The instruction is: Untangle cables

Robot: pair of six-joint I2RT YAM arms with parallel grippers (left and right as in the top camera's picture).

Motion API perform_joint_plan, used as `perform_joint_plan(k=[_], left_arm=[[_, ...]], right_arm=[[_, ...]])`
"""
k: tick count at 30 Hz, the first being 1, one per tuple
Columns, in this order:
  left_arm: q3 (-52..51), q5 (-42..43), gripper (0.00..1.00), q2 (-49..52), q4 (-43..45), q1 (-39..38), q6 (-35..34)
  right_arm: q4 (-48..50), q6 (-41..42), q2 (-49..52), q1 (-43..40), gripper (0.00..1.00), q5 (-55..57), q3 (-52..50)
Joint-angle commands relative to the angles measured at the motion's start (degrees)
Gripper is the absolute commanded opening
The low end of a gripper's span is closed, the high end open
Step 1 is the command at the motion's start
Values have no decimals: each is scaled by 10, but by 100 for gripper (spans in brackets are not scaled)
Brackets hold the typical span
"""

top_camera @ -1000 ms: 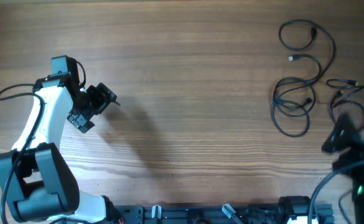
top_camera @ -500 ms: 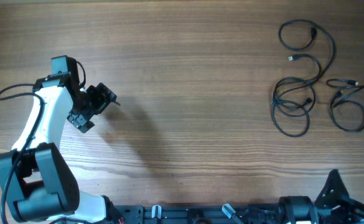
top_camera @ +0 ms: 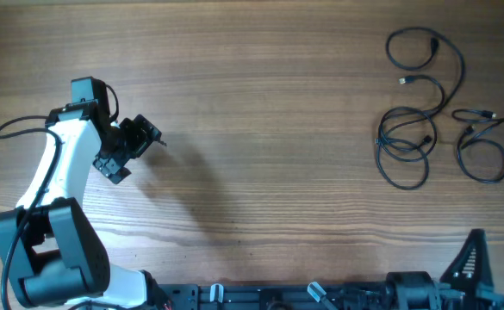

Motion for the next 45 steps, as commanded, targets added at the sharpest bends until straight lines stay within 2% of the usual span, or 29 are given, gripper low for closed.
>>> perform_joint_plan(k=[1, 8, 18, 23, 24, 26, 32, 45], left_arm=[[3, -3, 100, 0, 0, 3, 9], [3, -3, 100, 0, 0, 3, 9], [3, -3, 100, 0, 0, 3, 9], [3, -3, 100, 0, 0, 3, 9], [3, -3, 100, 0, -1, 3, 9], [3, -3, 100, 0, -1, 3, 9], [3, -3, 100, 0, -1, 3, 9], [3, -3, 100, 0, 0, 3, 9]], right_arm=[[55, -51, -11, 3, 100, -26, -53], [286, -127, -11, 16, 100, -99, -182], [765, -133, -11, 19, 100, -128, -451], [883, -133, -11, 17, 100, -128, -562], [894, -133, -11, 16, 100, -128, -587], [837, -135, -12, 16, 100, -123, -586], [562, -134, -12, -16, 100, -110, -586], [551, -133, -12, -15, 100, -115, -586]])
